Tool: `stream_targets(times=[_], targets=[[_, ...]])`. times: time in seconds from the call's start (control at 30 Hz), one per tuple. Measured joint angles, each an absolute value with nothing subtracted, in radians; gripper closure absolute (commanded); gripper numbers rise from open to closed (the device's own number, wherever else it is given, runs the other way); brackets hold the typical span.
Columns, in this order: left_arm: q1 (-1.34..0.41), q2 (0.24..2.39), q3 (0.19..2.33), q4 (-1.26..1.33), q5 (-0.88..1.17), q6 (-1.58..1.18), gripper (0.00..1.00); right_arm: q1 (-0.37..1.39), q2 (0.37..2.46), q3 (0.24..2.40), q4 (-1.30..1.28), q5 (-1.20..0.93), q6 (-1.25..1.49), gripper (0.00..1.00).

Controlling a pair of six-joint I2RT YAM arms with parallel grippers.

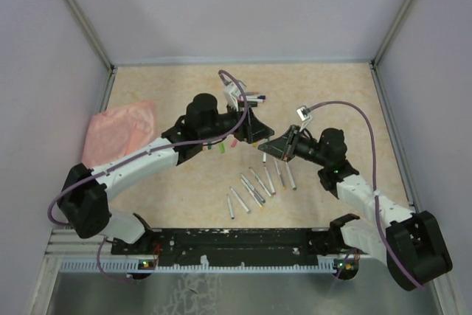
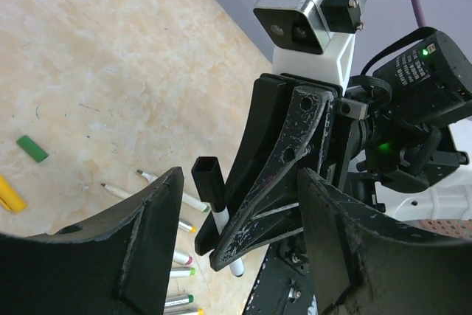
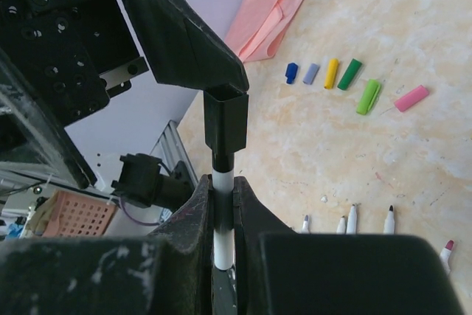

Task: Open the pen caps
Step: Open the pen cap from the pen.

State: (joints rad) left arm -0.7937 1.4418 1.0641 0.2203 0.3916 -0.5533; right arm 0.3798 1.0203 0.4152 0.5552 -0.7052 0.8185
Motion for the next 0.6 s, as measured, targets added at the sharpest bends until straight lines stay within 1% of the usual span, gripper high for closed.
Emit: stream_targets(times=[0.03,0.27,0.37,0.57,0.6], targets=[[-0.800,1.448,1.069,0.214,0.385,-0.551,0.33,0.380,1.023,0.415,0.555,-0.706,0.817,1.00],[-0.818,1.499,1.091,0.179,0.357,-0.541,0.54,0.380,1.030,0.415,0.553,-0.706,0.812,1.00],[-0.818,1.513,1.098,0.167,0.352,-0.541,0.59,0.380,1.030,0.415,0.553,-0.706,0.812,1.00],[-0.818,1.516,1.111,0.153,0.347,-0.538,0.68,0.380,1.030,0.415,0.552,-0.709,0.811,1.00],[-0.818,1.516,1.115,0.151,0.345,-0.537,0.71,0.380,1.030,0.415,0.553,-0.710,0.811,1.00]])
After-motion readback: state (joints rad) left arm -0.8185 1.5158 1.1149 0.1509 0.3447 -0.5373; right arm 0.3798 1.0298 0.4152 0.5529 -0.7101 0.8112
